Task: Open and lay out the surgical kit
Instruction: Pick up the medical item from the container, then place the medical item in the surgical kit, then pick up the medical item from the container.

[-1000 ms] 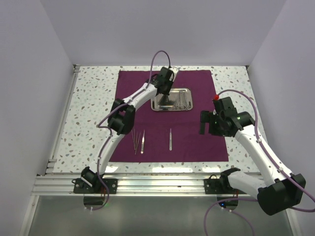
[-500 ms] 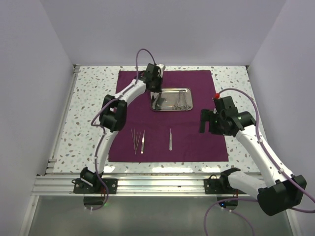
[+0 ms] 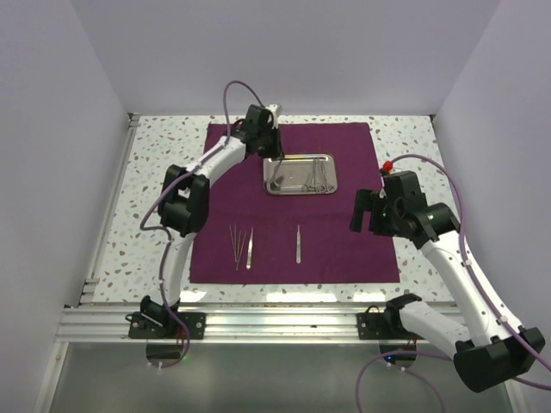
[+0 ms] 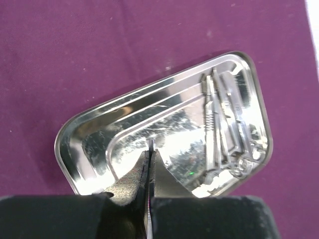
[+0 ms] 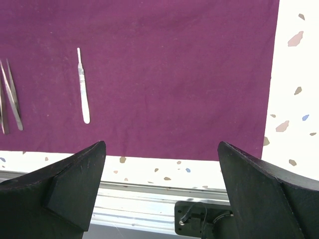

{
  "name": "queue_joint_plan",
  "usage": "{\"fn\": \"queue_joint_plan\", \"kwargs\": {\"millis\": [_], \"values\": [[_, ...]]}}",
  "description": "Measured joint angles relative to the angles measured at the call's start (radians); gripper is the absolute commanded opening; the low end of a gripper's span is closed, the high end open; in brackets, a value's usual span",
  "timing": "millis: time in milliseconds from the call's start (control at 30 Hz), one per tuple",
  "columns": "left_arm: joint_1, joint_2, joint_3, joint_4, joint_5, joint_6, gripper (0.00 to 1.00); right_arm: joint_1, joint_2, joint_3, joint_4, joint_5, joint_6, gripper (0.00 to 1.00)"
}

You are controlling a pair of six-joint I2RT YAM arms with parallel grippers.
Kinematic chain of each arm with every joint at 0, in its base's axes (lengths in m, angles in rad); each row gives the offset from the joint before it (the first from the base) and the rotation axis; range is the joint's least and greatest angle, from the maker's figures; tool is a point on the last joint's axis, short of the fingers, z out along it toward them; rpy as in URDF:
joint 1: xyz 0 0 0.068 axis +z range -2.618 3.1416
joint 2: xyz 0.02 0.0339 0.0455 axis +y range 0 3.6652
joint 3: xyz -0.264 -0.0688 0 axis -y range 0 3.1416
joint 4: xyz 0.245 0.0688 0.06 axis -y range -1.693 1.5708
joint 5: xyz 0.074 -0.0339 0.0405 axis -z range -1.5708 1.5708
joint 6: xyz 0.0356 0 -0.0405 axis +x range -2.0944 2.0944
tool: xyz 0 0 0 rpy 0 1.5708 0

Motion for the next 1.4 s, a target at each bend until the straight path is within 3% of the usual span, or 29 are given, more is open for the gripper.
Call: {"fn": "queue_joint_plan", "kwargs": {"millis": [167, 333, 600, 767, 900, 967, 1000, 1100, 1400], "values": [[-0.003, -0.11, -0.126, 0.061, 0.012, -0.059, 0.0, 0.0, -0.038, 0.0, -0.002, -0.003, 0.01, 0.98], [-0.043, -0.287, -0.373, 0.116, -0.066, -0.133, 0.0, 0.0, -0.071, 0.008, -0.016, -0.011, 0.022, 0.99], [-0.279, -0.531, -0.698, 0.163, -0.31, -0.283, 0.0, 0.0, -0.13, 0.035, -0.056, -0.03, 0.037, 0.98], [-0.428, -0.546, -0.787, 0.192, -0.453, -0.357, 0.0, 0.0, -0.175, 0.034, -0.096, -0.049, 0.039, 0.98], [-0.474, -0.541, -0.811, 0.192, -0.54, -0.393, 0.01, 0.0, -0.205, 0.034, -0.13, -0.053, 0.039, 0.98], [-0.477, -0.529, -0.811, 0.198, -0.564, -0.409, 0.13, 0.0, -0.217, 0.034, -0.15, -0.053, 0.039, 0.98], [-0.477, -0.521, -0.811, 0.202, -0.572, -0.417, 0.3, 0.0, -0.222, 0.034, -0.159, -0.052, 0.038, 0.98], [-0.477, -0.492, -0.811, 0.212, -0.585, -0.439, 0.46, 0.0, -0.233, 0.036, -0.19, -0.052, 0.036, 0.98], [-0.477, -0.454, -0.673, 0.172, -0.593, -0.388, 0.48, 0.0, -0.231, 0.061, -0.218, -0.044, 0.028, 0.98]]}}
